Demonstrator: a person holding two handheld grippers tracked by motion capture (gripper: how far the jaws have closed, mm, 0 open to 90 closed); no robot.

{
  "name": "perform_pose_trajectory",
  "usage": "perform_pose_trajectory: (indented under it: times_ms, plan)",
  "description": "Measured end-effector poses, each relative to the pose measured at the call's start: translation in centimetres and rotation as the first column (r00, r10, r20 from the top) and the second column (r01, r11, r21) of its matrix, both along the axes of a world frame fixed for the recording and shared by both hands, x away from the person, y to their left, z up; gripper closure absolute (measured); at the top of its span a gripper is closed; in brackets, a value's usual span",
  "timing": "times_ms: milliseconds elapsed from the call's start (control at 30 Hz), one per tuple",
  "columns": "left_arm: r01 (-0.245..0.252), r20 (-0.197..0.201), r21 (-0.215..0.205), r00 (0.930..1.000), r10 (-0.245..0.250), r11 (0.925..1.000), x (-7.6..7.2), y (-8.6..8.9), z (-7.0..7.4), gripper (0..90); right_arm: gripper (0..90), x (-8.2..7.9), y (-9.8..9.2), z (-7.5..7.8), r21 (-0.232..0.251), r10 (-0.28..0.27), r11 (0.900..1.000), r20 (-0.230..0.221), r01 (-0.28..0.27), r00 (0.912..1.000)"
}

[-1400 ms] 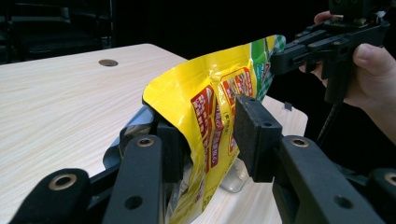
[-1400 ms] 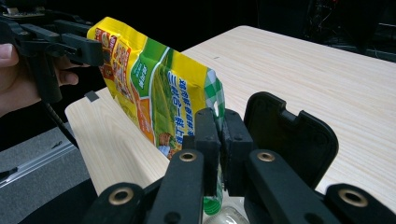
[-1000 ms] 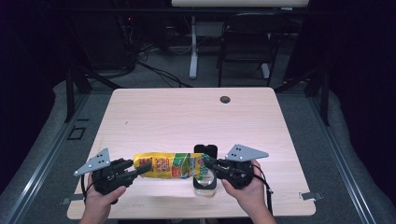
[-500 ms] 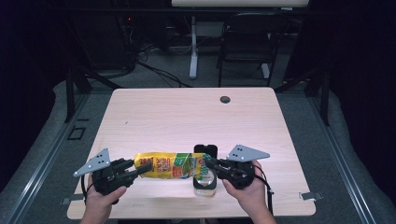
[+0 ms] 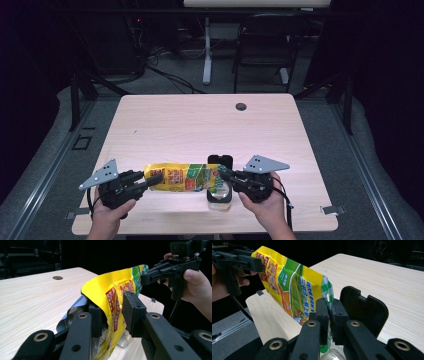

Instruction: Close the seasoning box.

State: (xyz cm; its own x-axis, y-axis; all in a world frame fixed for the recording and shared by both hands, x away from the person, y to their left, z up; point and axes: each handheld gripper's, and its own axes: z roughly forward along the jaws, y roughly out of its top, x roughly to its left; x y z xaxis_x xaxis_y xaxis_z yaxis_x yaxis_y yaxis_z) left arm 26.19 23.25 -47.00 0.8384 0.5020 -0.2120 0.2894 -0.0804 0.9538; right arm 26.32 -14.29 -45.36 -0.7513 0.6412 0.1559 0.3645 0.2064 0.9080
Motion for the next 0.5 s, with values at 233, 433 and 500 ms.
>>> perform_pose_trajectory:
  times_ms: [233,433,500]
  plan:
    - [-0.005,0.005,-0.005,1.0000,0.005,1.0000,-0.03,-0.15,0.13,72.8,85.9,0.00,-0.18,-0.02,-0.007,-0.002,1.000,-0.002,0.002,1.0000]
    - [-0.009,0.005,-0.003,0.9999,0.009,1.0000,-0.08,-0.23,0.24,74.4,85.9,0.01,-0.23,-0.05,-0.007,-0.005,1.000,-0.003,0.005,1.0000]
    - [-0.007,0.011,-0.004,0.9999,0.007,1.0000,-0.06,-0.28,0.30,74.6,85.9,0.00,-0.22,-0.05,-0.006,-0.007,1.000,-0.003,0.007,1.0000]
